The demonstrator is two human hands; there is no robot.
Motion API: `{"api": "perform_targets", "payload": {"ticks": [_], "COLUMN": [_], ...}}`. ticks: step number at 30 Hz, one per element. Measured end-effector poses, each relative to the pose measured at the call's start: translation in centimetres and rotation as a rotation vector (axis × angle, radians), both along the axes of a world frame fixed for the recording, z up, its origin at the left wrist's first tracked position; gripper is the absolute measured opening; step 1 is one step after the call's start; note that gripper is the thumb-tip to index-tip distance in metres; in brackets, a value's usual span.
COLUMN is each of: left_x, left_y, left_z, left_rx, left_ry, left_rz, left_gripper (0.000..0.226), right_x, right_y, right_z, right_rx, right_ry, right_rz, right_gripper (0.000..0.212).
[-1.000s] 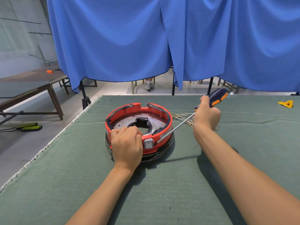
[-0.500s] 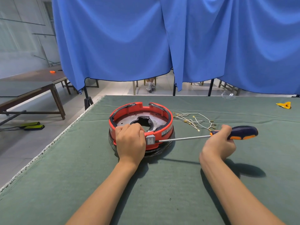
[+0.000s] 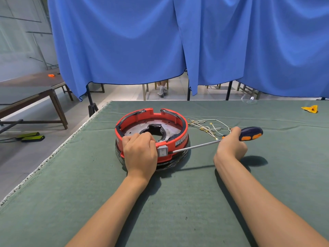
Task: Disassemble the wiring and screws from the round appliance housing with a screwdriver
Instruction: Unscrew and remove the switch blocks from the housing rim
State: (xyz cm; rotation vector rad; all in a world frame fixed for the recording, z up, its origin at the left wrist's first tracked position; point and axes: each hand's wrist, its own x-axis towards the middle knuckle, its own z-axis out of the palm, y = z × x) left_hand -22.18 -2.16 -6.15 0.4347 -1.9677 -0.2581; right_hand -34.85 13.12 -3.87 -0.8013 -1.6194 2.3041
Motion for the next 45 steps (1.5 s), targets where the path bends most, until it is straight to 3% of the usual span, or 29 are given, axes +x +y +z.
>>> {"api": "perform_targets", "payload": {"ticks": [13, 21, 26, 30, 35, 39, 45], "left_x": [-0.2, 0.0, 0.5, 1.1, 1.9, 2.7, 3.2], "left_y": [-0.3, -0.3, -0.1, 0.1, 0.8, 1.1, 1.2], "left_z": [-0.2, -0.2, 0.1, 0.1, -0.1, -0.3, -0.3], "left_rx": [-0.007, -0.006, 0.031, 0.122, 0.074, 0.144, 0.195], "left_ry": [0.027, 0.054, 0.064, 0.09, -0.006, -0.175, -0.208], "left_rz": [-0.03, -0.055, -0.104, -0.153, -0.011, 0.077, 0.019], "left_gripper": [0.03, 0.03, 0.032, 0.031, 0.03, 0.04, 0.034], "right_x": [-4.2, -3.6, -1.3, 1.4, 5.4, 7.5, 8.6], "right_y": [-3.7, -2.3, 0.2, 1.2, 0.4, -1.2, -2.4], "right_z": [-0.2, 0.2, 4.0, 8.4, 11.9, 12.3, 12.1], "right_rx": [0.165, 0.165, 0.168, 0.184, 0.297, 0.442, 0.572], "right_ry": [-0.015, 0.035, 0.266, 0.578, 0.902, 1.014, 1.02], "right_rz": [0.178, 0.218, 0.175, 0.167, 0.268, 0.338, 0.31], "right_gripper": [0.03, 0.03, 0.032, 0.032, 0.035, 0.042, 0.051]}}
